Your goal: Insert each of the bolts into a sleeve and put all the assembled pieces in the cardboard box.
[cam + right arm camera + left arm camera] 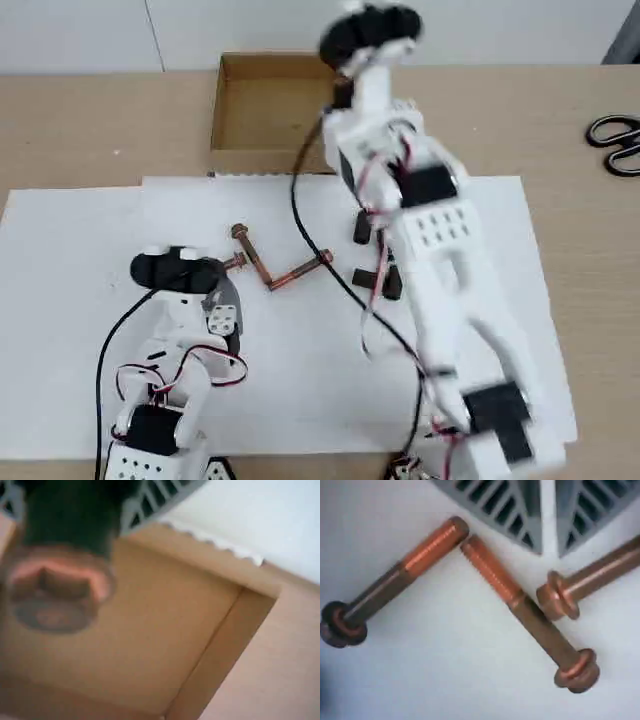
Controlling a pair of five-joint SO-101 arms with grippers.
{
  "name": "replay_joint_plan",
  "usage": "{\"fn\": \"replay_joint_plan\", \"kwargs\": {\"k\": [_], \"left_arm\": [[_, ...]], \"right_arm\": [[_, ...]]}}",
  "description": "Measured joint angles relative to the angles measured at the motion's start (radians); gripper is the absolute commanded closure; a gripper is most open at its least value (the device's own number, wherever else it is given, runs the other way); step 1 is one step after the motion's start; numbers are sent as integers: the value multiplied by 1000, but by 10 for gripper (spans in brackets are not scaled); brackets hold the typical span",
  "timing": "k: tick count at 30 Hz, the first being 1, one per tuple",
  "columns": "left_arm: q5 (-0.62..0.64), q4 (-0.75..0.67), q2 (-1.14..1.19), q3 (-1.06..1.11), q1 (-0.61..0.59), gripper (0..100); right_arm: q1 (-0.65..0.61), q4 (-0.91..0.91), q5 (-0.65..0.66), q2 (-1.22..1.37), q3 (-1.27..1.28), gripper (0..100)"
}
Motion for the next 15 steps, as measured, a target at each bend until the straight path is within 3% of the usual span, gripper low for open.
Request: {"fn": "replay_joint_plan", "kwargs": {"k": [7, 15], "left_arm": [[0, 3, 0, 0, 0, 994], [0, 3, 0, 0, 0, 994]], "right_arm": [[0, -78, 117, 399, -376, 996], [0, -95, 132, 747, -621, 994]]}}
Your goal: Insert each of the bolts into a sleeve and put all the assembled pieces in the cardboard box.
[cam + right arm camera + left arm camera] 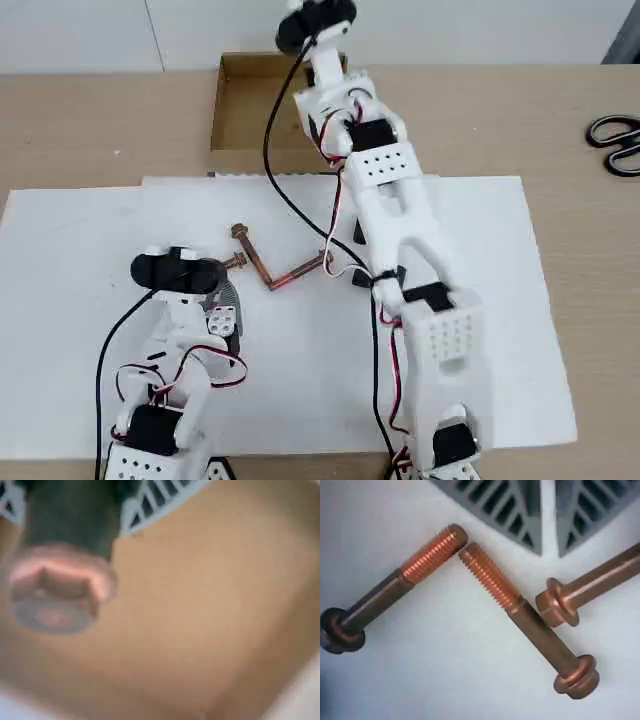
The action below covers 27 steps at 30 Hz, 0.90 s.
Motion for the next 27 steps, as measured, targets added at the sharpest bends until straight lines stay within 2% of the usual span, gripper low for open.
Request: {"fn": "replay_joint_plan", "kwargs": {"k": [2, 7, 8, 11, 14, 16, 19, 27], "left_arm": [[0, 0, 0, 0, 0, 994], [0, 0, 0, 0, 0, 994], [0, 0, 0, 0, 0, 994], [0, 0, 0, 0, 0, 994], [0, 0, 0, 0, 0, 994], [0, 0, 0, 0, 0, 994], [-2, 0, 0, 0, -20, 994], [0, 0, 0, 0, -72, 994]], "right_arm": [[2, 6, 0, 37, -32, 977], [-15, 89, 2, 60, -107, 762], [-15, 115, 2, 60, -117, 750], [-9, 207, 2, 58, -163, 812], [-12, 302, 2, 60, -235, 992], [-18, 370, 2, 60, -322, 972], [-21, 491, 2, 58, -468, 997], [-20, 901, 2, 57, -766, 996]]}}
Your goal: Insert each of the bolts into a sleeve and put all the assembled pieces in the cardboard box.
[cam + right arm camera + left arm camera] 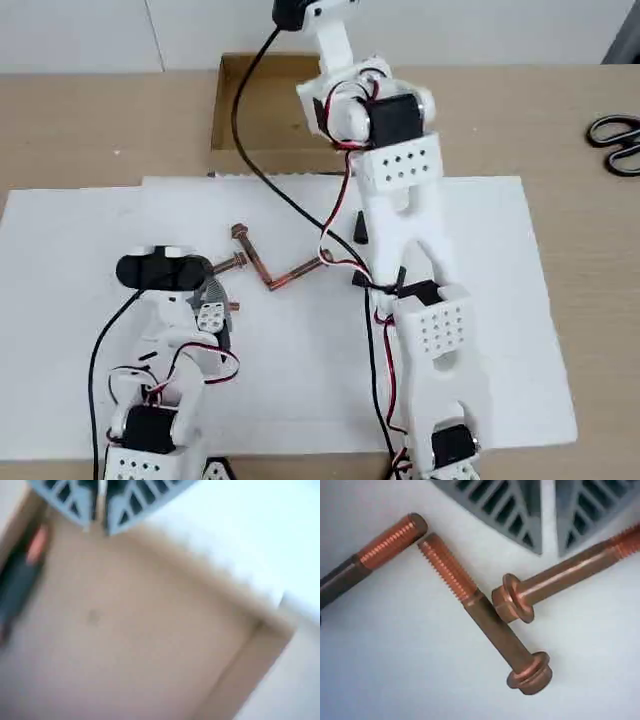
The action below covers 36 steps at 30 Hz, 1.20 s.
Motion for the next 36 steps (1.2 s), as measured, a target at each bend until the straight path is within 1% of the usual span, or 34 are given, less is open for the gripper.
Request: {"fn": "replay_joint_plan", "kwargs": {"k": [3, 12, 14, 17, 19, 23, 27, 31, 36], "left_arm": [[0, 0, 0, 0, 0, 994], [0, 0, 0, 0, -8, 994], [0, 0, 0, 0, -8, 994], [0, 0, 0, 0, -8, 994], [0, 0, 0, 0, -8, 994], [0, 0, 0, 0, -8, 994], [0, 0, 0, 0, -8, 994], [0, 0, 0, 0, -8, 994], [0, 0, 0, 0, -8, 994]], "right_arm": [[3, 83, 0, 0, -23, 995], [41, 112, 0, -2, 0, 994], [61, 117, 0, -14, 46, 968], [94, 117, 0, -112, 166, 879], [97, 117, -29, -213, 292, 837], [94, 117, -78, -376, 623, 834], [95, 114, -86, -434, 885, 834], [94, 110, -63, -436, 1005, 832], [100, 103, -40, -370, 1020, 832]]}}
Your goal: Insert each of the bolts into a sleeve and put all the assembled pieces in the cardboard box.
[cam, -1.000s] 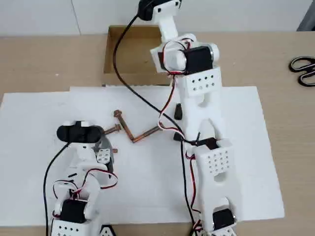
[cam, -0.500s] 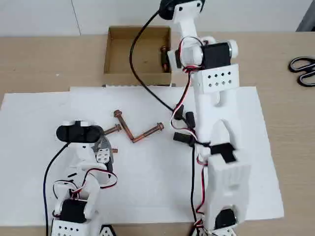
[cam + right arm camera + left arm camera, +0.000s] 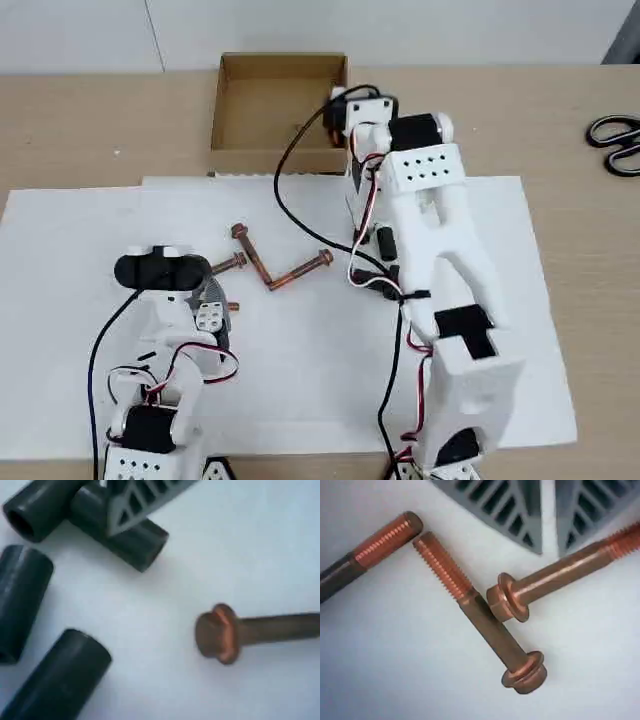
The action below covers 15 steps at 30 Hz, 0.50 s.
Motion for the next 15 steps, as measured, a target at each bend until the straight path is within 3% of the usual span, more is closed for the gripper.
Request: {"fn": "replay_joint_plan", "kwargs": {"k": [15], "left_arm": [[0, 0, 0, 0, 0, 994]], "right_arm": [[5, -101, 20, 150, 3, 832]]}}
